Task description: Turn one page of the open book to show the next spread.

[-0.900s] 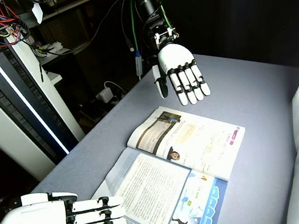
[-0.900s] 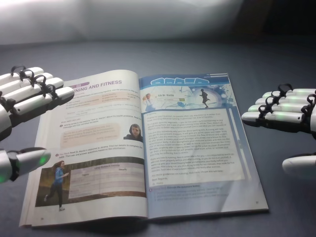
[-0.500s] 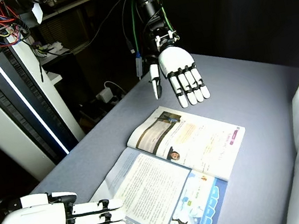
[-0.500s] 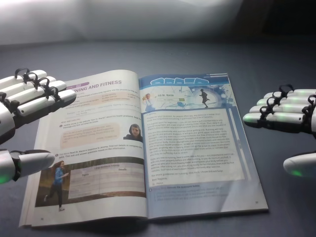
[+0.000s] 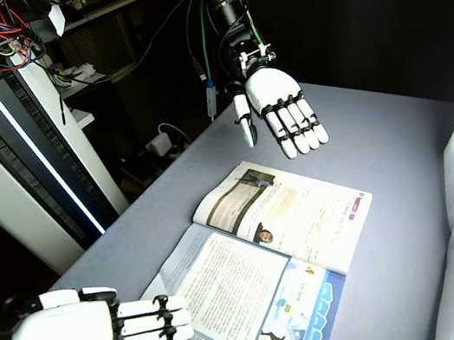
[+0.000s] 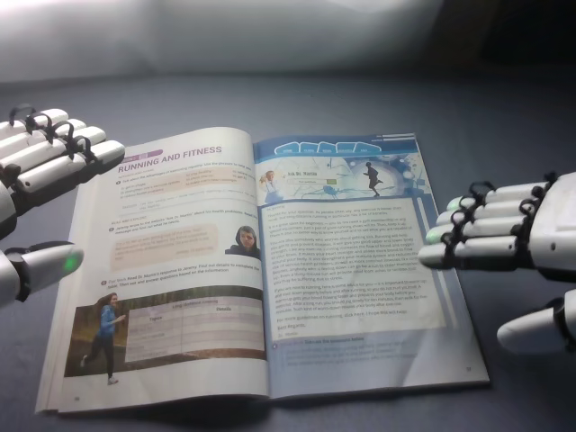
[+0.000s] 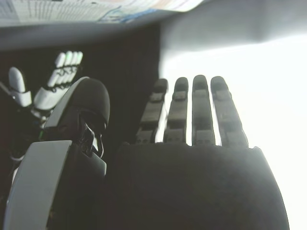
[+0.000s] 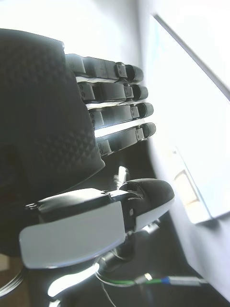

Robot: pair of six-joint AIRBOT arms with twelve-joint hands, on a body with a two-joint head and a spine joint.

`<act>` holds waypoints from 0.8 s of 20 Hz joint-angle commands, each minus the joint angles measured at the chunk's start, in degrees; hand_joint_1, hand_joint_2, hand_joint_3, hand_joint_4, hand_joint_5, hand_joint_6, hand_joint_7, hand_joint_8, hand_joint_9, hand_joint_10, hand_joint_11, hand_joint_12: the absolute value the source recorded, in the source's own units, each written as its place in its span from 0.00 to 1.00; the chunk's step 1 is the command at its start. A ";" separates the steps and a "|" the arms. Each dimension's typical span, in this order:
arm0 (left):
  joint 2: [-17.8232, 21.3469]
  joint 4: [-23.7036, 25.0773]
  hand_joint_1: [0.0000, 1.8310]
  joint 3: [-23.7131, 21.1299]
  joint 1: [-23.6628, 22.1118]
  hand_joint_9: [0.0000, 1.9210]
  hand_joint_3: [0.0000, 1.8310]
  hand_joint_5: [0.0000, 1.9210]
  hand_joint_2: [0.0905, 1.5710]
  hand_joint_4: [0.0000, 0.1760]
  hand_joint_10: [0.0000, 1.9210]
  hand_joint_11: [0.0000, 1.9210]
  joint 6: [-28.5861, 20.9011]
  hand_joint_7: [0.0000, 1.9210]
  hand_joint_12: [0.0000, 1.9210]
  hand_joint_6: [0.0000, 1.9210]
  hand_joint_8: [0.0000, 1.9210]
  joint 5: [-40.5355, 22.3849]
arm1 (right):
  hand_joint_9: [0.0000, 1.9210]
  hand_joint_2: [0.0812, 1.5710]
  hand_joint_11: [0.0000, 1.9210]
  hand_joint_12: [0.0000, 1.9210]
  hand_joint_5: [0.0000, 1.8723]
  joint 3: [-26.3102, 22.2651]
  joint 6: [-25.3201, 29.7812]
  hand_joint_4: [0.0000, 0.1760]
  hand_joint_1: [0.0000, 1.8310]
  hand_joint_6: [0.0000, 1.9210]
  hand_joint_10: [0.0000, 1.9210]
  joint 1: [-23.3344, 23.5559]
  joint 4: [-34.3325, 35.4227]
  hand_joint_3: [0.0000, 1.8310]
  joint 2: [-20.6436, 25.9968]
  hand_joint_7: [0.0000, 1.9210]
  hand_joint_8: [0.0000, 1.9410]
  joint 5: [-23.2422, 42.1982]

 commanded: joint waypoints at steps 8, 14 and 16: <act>0.57 -2.25 0.13 -0.43 0.33 0.00 0.00 0.01 0.96 0.00 0.00 0.00 0.39 0.00 0.00 0.00 0.00 -7.64 | 0.00 0.81 0.00 0.00 0.04 1.47 16.13 0.00 0.00 0.01 0.00 3.11 -18.77 0.00 -2.34 0.00 0.00 0.45; 0.90 -3.71 0.12 -0.71 1.00 0.00 0.00 0.02 0.95 0.00 0.00 0.00 0.74 0.00 0.00 0.00 0.00 -9.78 | 0.00 0.80 0.00 0.00 0.04 2.47 20.26 0.00 0.00 0.01 0.00 3.05 -22.93 0.00 -3.66 0.00 0.00 0.15; 0.94 -3.96 0.11 -0.74 1.05 0.00 0.00 0.02 0.96 0.00 0.00 0.00 0.93 0.00 0.00 0.00 0.00 -10.20 | 0.00 0.80 0.00 0.00 0.04 2.88 20.36 0.00 0.00 0.01 0.00 2.99 -23.18 0.00 -4.28 0.00 0.00 -0.05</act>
